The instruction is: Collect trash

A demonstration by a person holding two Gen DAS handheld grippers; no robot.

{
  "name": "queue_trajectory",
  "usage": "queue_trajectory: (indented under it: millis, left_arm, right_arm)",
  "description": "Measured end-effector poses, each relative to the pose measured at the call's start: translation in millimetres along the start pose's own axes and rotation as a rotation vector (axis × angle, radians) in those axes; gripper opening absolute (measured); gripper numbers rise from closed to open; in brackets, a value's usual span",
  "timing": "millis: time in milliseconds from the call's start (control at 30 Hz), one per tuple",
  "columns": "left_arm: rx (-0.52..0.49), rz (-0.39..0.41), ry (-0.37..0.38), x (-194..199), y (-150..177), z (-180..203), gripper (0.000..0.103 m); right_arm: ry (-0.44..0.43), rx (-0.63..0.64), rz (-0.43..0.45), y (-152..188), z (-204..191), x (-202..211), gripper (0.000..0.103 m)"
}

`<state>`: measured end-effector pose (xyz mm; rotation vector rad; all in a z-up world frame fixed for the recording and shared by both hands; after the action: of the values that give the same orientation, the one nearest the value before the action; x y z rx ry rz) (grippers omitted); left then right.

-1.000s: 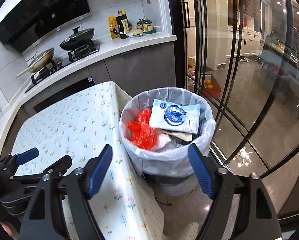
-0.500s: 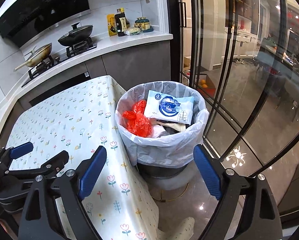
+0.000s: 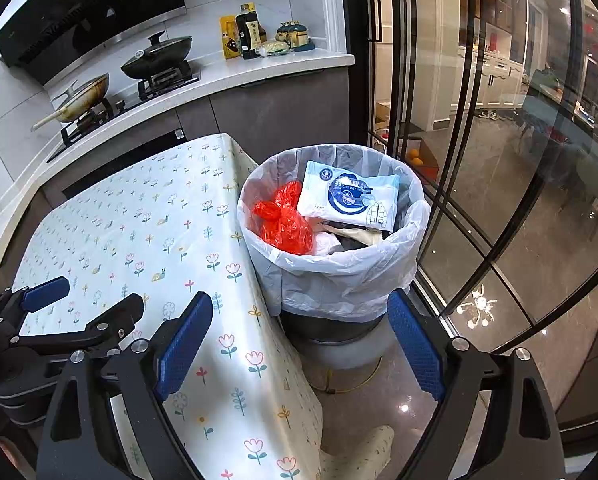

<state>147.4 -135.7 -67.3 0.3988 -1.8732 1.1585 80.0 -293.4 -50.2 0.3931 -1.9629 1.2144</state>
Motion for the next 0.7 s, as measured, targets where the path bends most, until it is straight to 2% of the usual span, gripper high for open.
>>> queue_trajectory:
  millis: [700]
  left_arm:
    - [0.031,-0.033,0.017,-13.7,9.0,-0.4,0.094]
  right_arm:
    - [0.015,0.002,-0.021,5.1,7.0,-14.2,0.085]
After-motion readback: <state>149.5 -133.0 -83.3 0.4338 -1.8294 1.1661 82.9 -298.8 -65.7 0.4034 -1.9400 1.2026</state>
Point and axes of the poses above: each gripper's, at about its wrist camera, not at the fingertips, and x roughly against the way its jaws point, z to its right, y to its underside, the point moved 4 cm from there along -x, roughly the way its jaws point, and after that the axes turned 12 degrees about -x, right-handed, at the moved point
